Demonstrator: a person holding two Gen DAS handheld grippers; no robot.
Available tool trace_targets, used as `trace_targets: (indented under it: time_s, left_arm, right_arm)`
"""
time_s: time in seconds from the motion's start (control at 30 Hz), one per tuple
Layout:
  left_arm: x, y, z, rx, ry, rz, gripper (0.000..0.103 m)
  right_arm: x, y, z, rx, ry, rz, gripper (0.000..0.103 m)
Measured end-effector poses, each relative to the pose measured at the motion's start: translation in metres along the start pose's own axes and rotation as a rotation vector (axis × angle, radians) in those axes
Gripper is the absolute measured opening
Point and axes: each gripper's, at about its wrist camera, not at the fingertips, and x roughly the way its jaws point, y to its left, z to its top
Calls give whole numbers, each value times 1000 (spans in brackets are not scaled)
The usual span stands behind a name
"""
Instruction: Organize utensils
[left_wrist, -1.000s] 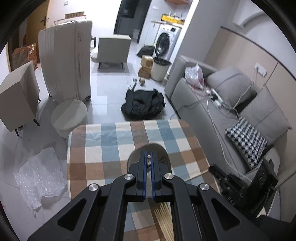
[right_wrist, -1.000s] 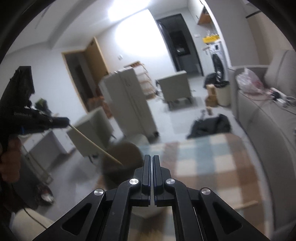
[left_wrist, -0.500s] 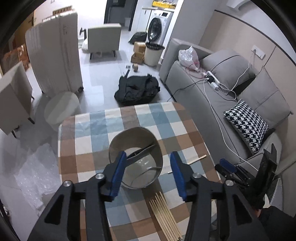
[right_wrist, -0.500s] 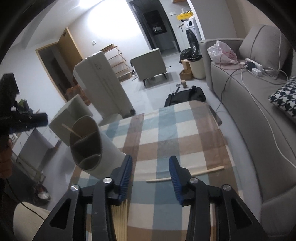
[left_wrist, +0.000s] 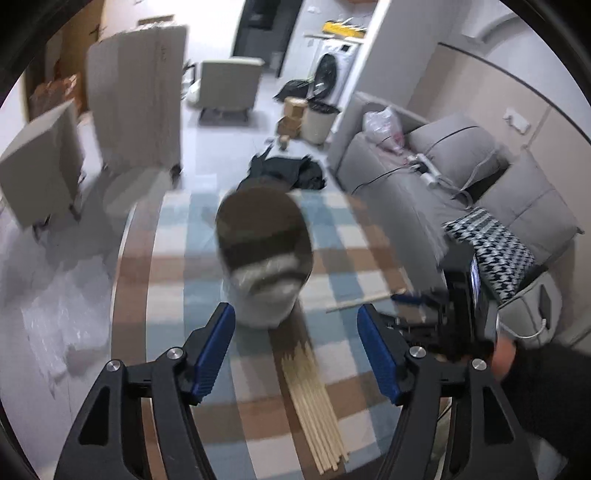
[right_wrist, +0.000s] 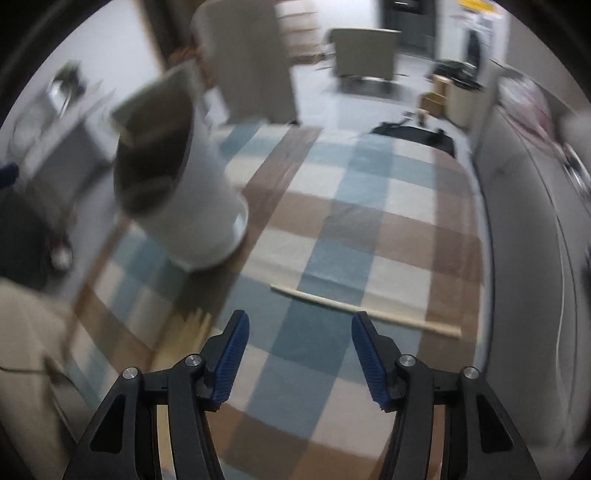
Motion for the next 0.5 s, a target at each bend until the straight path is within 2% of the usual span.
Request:
trace_targets:
  time_s: [0.13, 0.2, 0.27, 0.37, 0.5]
  left_arm:
    - [32, 10, -36, -61, 106, 23, 64]
    - [49, 12, -49, -73, 155, 38, 64]
    - [61, 13, -55, -63, 185, 62, 64]
    - [69, 18, -58, -77, 190, 71, 64]
    - [75, 22, -60, -86, 203, 74, 64]
  right_arm:
    - [41, 7, 9, -148, 104, 14, 54]
    - [64, 6, 13, -201, 162, 11, 45]
    - [76, 7, 16, -238, 186, 32, 42]
    - [84, 17, 17, -343, 186, 21, 42]
    - [92, 19, 17, -399, 213, 27, 40]
